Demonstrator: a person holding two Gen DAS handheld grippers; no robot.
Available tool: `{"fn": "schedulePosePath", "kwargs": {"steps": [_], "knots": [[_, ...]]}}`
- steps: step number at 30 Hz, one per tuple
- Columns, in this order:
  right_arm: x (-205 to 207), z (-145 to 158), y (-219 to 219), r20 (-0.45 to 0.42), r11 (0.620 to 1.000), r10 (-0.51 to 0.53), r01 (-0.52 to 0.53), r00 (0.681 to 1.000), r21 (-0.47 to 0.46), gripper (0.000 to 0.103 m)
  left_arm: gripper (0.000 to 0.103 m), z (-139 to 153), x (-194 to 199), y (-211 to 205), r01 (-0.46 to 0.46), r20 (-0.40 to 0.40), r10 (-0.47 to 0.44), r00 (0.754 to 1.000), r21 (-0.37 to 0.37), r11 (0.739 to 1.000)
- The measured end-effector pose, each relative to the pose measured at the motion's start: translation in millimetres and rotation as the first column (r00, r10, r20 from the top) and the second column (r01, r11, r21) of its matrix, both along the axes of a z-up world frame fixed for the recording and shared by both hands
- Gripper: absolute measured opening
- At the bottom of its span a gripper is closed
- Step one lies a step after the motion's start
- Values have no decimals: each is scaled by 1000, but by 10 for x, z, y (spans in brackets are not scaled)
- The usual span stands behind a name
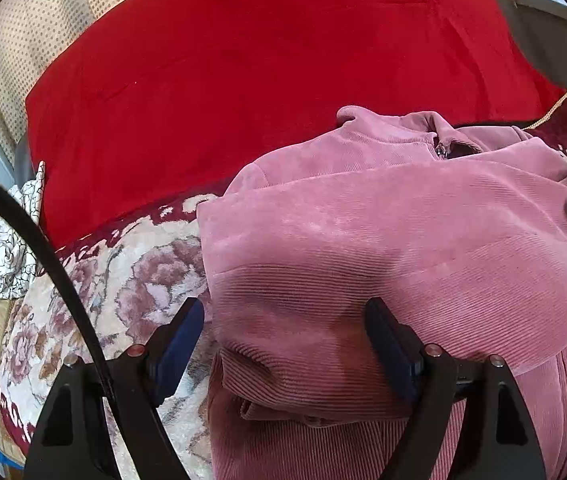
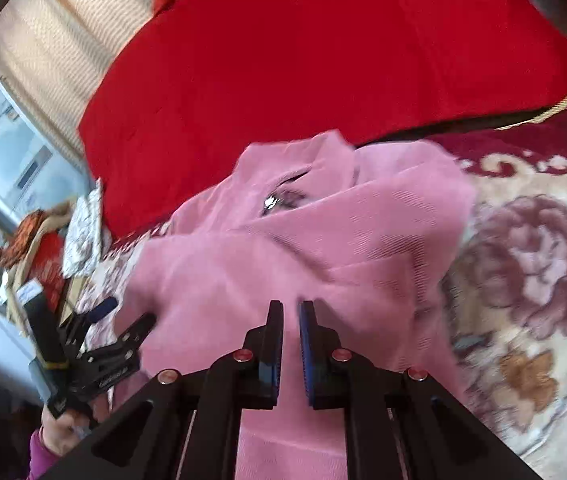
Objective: Fold large clothes
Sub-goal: 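Smooth the folded jacket side with the left gripper while the right gripper presses the body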
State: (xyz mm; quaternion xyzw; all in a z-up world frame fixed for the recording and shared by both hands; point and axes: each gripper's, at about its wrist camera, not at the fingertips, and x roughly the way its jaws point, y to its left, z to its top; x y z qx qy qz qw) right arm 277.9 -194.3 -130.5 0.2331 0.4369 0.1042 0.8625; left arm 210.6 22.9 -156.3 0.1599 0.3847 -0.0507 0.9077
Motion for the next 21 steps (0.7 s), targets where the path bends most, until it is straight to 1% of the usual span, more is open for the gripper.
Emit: {"fn": "schedulePosePath", "kwargs": {"steps": [1, 2, 3, 4, 5, 7, 10, 12, 13, 14, 15, 16, 17, 20, 21], "knots": [[39, -47, -14, -28, 1000, -1, 1, 1000, -1, 11, 83, -1, 1, -1, 0, -1, 0, 1000, 0, 1000], [110, -154, -5, -78, 1000, 7, -7, 997, 4, 11, 83, -2, 1, -4, 0, -3, 0, 1000, 0, 1000], [170, -321, 1, -151, 999, 28, -24, 988, 25, 11, 83, -4, -1, -10, 0, -3, 0, 1000, 2, 1000], [203, -394, -25, -170, 998, 32, -24, 985, 52, 11, 83, -3, 0, -11, 0, -2, 0, 1000, 5, 1000], [185, -397, -53, -160, 998, 25, -14, 987, 68, 11, 83, -7, 0, -13, 0, -2, 0, 1000, 9, 1000], [187, -312, -64, -143, 998, 20, -11, 990, 62, 13, 83, -14, 7, -12, -1, -5, 1, 1000, 10, 1000], [108, -127, -63, -37, 999, 2, -1, 999, 45, 13, 84, -35, 16, -9, 0, -16, 0, 1000, 15, 1000], [111, -92, -56, -14, 999, 4, -3, 1000, 52, 13, 88, -79, 26, -9, -2, -29, 2, 1000, 11, 1000], [124, -116, -57, -26, 998, 6, -4, 1000, 57, 13, 89, -95, 26, 1, -4, -29, 4, 1000, 3, 1000], [143, -186, -61, -66, 998, 9, -5, 998, 60, 16, 91, -113, 21, 34, -17, -27, 16, 1000, -24, 1000], [145, -285, -75, -120, 997, 17, -8, 993, 71, 16, 93, -125, 19, 75, -39, -28, 37, 999, -52, 998], [164, -381, -74, -142, 995, 24, -10, 990, 95, 16, 98, -141, 26, 104, -60, -38, 57, 998, -73, 996], [168, -399, -74, -134, 994, 21, -6, 991, 114, 16, 102, -166, 51, 154, -91, -66, 84, 994, -102, 991], [171, -341, -107, -115, 992, 12, 2, 993, 127, 16, 103, -207, 121, 273, -138, -153, 112, 982, -178, 974], [147, -308, -112, -97, 993, 8, 3, 995, 121, 16, 103, -216, 119, 283, -146, -164, 116, 980, -189, 971]]}}
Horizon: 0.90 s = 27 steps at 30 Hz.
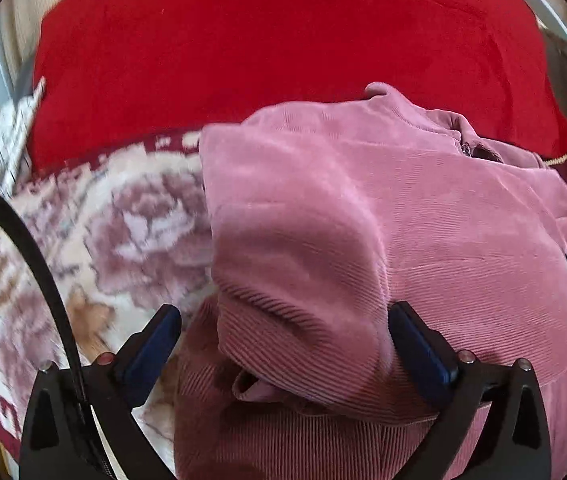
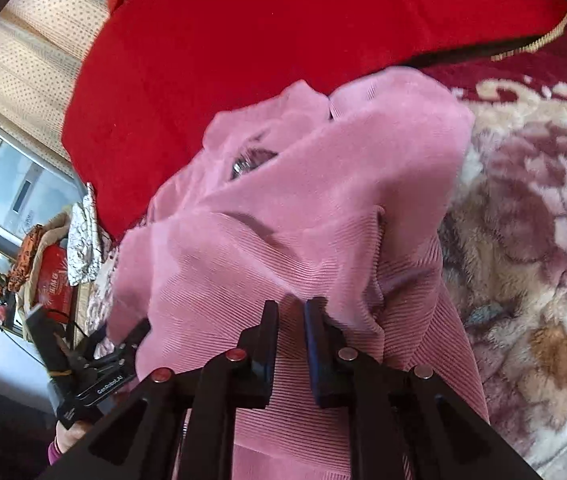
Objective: Fold large clothes
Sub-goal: 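Smooth the folded jacket side with the left gripper while the right gripper presses the body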
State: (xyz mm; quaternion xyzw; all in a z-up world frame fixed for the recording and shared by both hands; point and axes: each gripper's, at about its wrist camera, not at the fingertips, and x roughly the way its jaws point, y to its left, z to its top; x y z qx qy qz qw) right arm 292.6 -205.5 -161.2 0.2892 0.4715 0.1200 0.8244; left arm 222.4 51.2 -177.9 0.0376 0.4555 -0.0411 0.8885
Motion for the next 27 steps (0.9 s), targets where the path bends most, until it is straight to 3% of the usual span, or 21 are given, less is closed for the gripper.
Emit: {"fn": "schedulePosePath", "kwargs": {"steps": [3, 7, 10, 13, 16, 17, 19, 23, 27], "knots": [[-73, 105, 5, 44, 1000, 6, -5, 999, -11, 18, 103, -19, -60, -5, -26, 1, 26, 1000, -18, 1000], [-169, 288, 71, 125, 999, 28, -22, 992, -48, 18, 103, 82, -107, -29, 38, 7, -38, 999, 5, 999], [-228, 363, 50, 149, 997, 21, -9, 989, -77, 18, 103, 287, -131, -41, 100, 71, -107, 992, 106, 989], [-223, 306, -57, 131, 995, -15, 27, 991, -95, 18, 103, 412, -117, 60, 10, 163, -49, 985, 233, 972], [-168, 182, -126, 76, 996, -31, 37, 997, -79, 20, 103, 393, 5, 249, -34, 118, 12, 993, 189, 981], [-140, 119, -119, 44, 996, -27, 31, 999, -83, 26, 103, 283, 75, 308, -43, 53, 35, 998, 171, 984], [-106, 10, -101, 14, 998, -13, 14, 1000, -67, 26, 103, 147, 111, 318, -32, -12, 34, 999, 161, 987], [-141, 117, -106, 47, 997, -10, 13, 999, -71, 28, 103, 272, 40, 263, 16, 45, -25, 999, 188, 982], [-259, 296, -34, 137, 997, 49, -40, 989, -71, 28, 103, 450, -49, 265, 35, 124, -50, 991, 124, 992]]}}
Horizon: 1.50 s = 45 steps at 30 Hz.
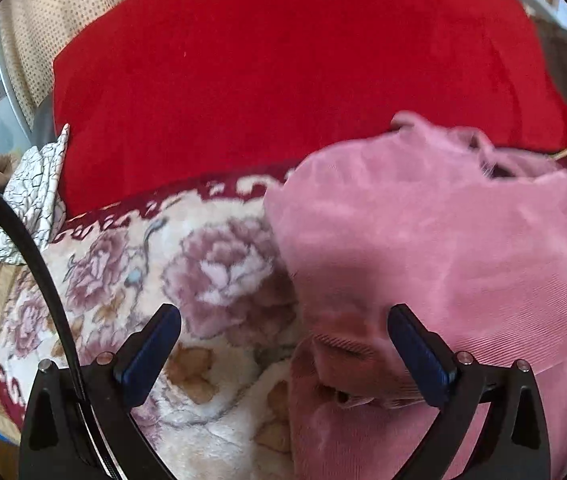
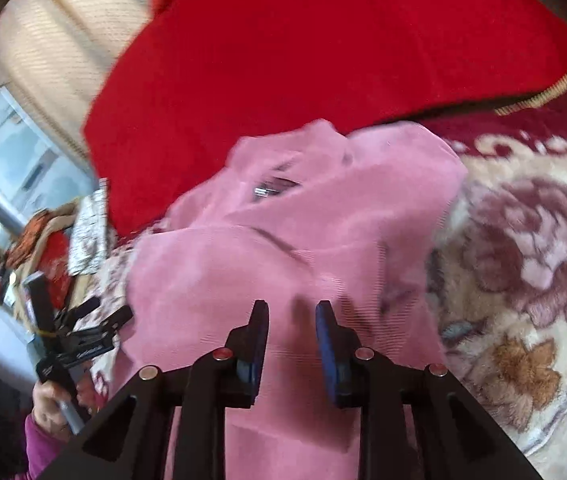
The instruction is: Fold large clothes
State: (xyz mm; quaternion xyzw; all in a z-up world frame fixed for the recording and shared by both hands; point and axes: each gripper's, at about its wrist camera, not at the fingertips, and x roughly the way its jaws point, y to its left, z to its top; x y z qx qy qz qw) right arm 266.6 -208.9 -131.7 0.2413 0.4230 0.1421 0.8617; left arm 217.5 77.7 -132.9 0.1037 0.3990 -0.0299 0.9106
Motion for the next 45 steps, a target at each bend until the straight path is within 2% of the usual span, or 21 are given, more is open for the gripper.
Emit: {"fn": "schedulePosePath", "kwargs": {"steps": [1, 2, 3, 4, 5, 8, 9, 13, 18, 21, 23, 25, 26, 32, 37, 40, 43, 45], "knots": [[-23, 22, 20, 11, 1000, 14, -14, 1000, 0, 29, 103, 32, -16, -4, 17, 10, -17, 1000, -24, 1000], [-65, 52, 62, 17, 1000, 30, -30, 999, -1, 39, 103, 49, -39, -30, 42, 16, -41, 999, -50, 998], [-97, 66, 97, 19, 999, 45, -45, 999, -4, 52, 103, 43, -30, -43, 60, 13, -59, 998, -64, 996], [-128, 64, 133, 16, 999, 51, -51, 999, -6, 81, 103, 17, -11, -90, 77, -1, -77, 997, -69, 995], [-160, 55, 153, 20, 999, 46, -46, 999, -5, 85, 103, -27, 9, -144, 85, -29, -87, 996, -62, 994], [-183, 20, 286, 16, 997, 53, -52, 998, -48, 83, 103, -294, 89, -300, 82, -156, -81, 984, -3, 997], [-181, 0, 313, 0, 996, 53, -53, 999, -75, 82, 103, -318, 99, -314, 76, -160, -77, 984, -8, 997], [-170, 17, 317, -6, 992, 48, -48, 999, -114, 76, 103, -136, 96, -308, 61, -95, -65, 993, -37, 997], [-98, 191, 65, 70, 997, -43, 48, 997, -65, 76, 103, 56, 224, -333, 4, 2, -4, 1000, -25, 1000], [30, 143, -10, 44, 996, -79, 81, 996, -43, 75, 103, -23, 415, -370, -32, -20, 32, 999, -3, 999], [161, 19, -25, -14, 995, -91, 90, 996, -50, 64, 103, -179, 536, -417, -47, -93, 49, 994, 23, 999], [295, -160, -15, -87, 994, -94, 89, 992, -70, 54, 103, -275, 553, -428, -48, -140, 49, 989, 9, 999], [314, -196, -15, -93, 993, -97, 90, 991, -78, 51, 103, -281, 547, -434, -45, -148, 44, 988, -7, 999], [157, 5, -22, -28, 995, -69, 67, 997, -73, 51, 103, -108, 262, -462, 12, -63, -11, 998, 15, 1000], [-53, 155, 57, 28, 997, -18, 20, 999, -74, 51, 103, -123, 87, -383, 39, -71, -39, 997, 11, 999], [-107, 90, 124, 1, 995, 0, 0, 1000, -104, 51, 103, -267, 79, -398, 58, -119, -54, 991, 30, 998], [-97, -96, 143, -67, 994, 20, -27, 998, -109, 51, 103, -248, 39, -319, 33, -115, -33, 993, -3, 999], [-153, -26, 138, -54, 993, 16, -22, 998, -113, 51, 103, -185, -53, -294, 21, -82, -21, 996, -2, 1000]]}}
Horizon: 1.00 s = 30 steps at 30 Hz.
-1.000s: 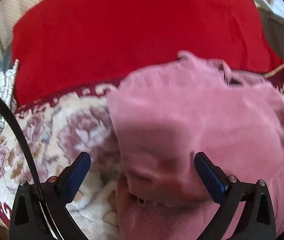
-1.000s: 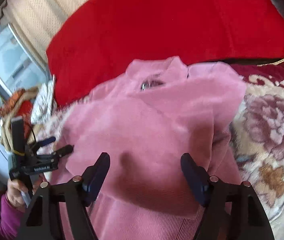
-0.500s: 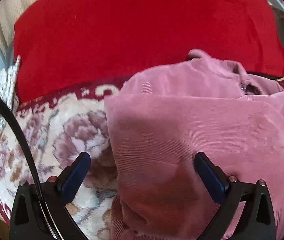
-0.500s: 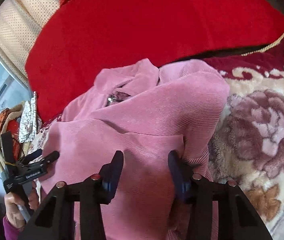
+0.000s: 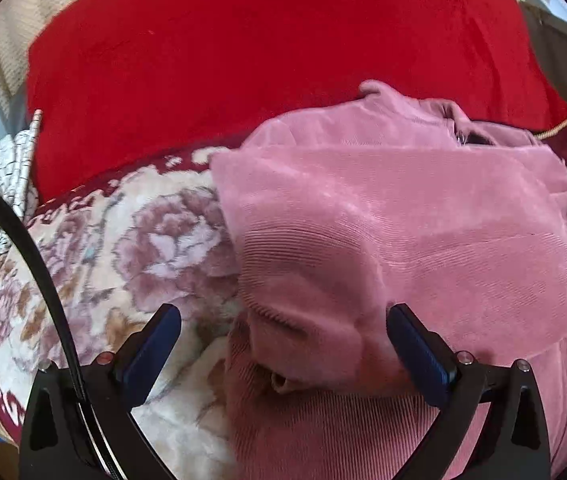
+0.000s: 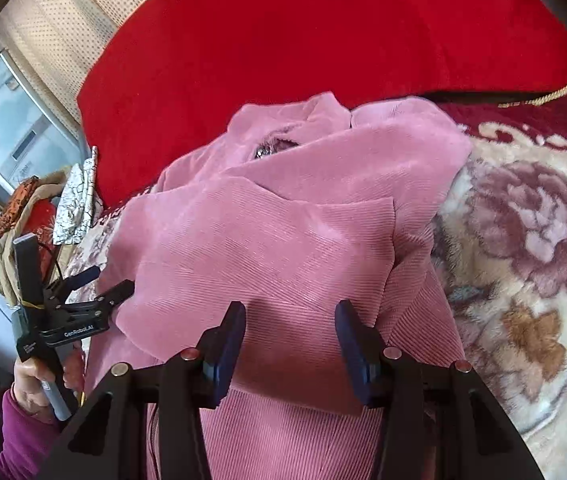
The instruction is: Fold large clothes
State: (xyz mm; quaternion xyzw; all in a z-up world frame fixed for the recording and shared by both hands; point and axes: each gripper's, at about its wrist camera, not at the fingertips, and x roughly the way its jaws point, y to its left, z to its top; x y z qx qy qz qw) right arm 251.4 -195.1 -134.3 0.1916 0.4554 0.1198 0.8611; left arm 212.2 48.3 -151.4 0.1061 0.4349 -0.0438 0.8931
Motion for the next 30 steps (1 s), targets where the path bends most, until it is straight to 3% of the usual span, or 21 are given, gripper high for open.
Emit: {"fn": "schedulePosePath", "kwargs": {"steps": [3, 8, 16, 25, 30], "knots": [[-122, 131, -36, 49, 998, -1, -2, 999, 55, 51, 103, 106, -185, -32, -11, 70, 7, 998, 50, 999], [-420, 210, -27, 104, 998, 7, -13, 995, 54, 52, 103, 197, -537, -89, -3, 137, -10, 990, 92, 996], [-634, -30, 55, 0, 999, 12, -12, 1000, 51, 52, 103, 365, -1072, -234, 50, 211, -70, 975, 99, 994], [-1126, 78, 152, 35, 996, 16, -20, 999, 92, 59, 103, 442, -1487, -237, 56, 216, -78, 973, 104, 993], [-1459, 128, 58, 35, 995, -12, 9, 999, 98, 66, 103, 375, -1685, -66, 39, 152, -54, 987, 97, 995]]}}
